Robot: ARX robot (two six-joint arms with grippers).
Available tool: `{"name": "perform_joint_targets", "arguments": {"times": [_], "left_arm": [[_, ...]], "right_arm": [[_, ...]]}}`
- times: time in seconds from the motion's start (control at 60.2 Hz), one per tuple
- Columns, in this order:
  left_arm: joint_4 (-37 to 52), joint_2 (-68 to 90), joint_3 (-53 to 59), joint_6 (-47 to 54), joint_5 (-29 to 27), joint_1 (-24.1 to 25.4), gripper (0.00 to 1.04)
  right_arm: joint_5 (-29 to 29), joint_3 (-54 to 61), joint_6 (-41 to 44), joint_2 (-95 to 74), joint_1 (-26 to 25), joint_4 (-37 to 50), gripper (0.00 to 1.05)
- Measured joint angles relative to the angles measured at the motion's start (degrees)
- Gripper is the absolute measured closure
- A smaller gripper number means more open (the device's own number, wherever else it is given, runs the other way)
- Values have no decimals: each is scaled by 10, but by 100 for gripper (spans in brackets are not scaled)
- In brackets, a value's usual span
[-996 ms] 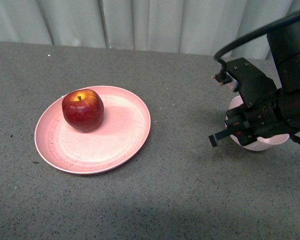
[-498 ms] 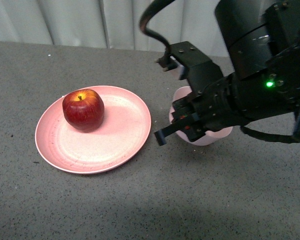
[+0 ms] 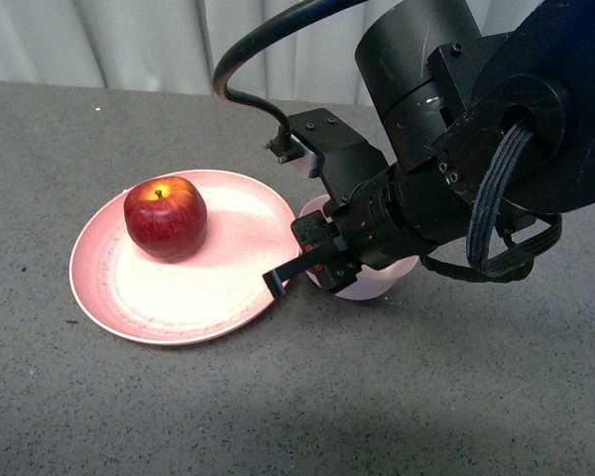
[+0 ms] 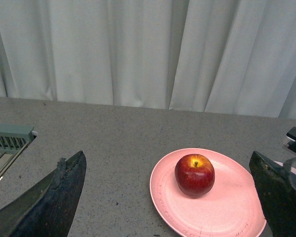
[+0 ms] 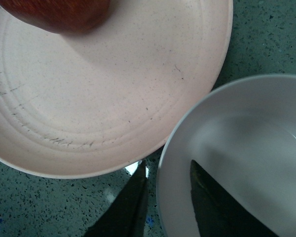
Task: Move apple from plate to bowl
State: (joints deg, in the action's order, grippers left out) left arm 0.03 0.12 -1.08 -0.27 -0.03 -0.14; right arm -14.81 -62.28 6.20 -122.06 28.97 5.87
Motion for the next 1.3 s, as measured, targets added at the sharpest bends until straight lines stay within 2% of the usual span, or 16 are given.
{"name": "perform_joint_targets", "arguments": {"times": [0.033,0.183,0.266,0.332,0.415,0.465,0.531,0.548,0.565,0.581,0.614,0.697,0.847,0.946,1.046,1.295], "left_arm": [[0,0,0,0,0,0,7],[0,0,0,0,0,0,7],[0,0,0,0,0,0,7],[0,0,0,0,0,0,7],[0,0,0,0,0,0,7],[0,0,0,0,0,0,7],[0,0,0,0,0,0,7],[0,0,0,0,0,0,7],[0,0,0,0,0,0,7],[0,0,0,0,0,0,7],[0,0,0,0,1,0,7],[0,0,0,0,0,0,7],[0,0,0,0,0,0,7],[0,0,0,0,0,0,7],[0,0,0,0,0,0,7],[0,0,0,0,0,0,7]], "right_arm": [[-5,13,-3,5,-2,20,70],[-1,66,-22,35,-12,102,49],[25,104,-35,65,-22,167,37],[67,152,-55,106,-39,247,22],[103,191,-77,146,-57,292,10],[115,214,-90,169,-68,315,8],[126,258,-115,217,-90,354,10],[144,270,-116,222,-93,376,11],[171,287,-111,226,-95,421,14],[232,313,-101,229,-98,491,19],[283,349,-88,236,-104,570,27],[308,407,-74,268,-123,657,41],[282,463,-66,338,-152,660,64],[256,503,-64,435,-179,592,89],[241,527,-63,486,-194,573,104],[211,576,-62,599,-226,505,104]]}}
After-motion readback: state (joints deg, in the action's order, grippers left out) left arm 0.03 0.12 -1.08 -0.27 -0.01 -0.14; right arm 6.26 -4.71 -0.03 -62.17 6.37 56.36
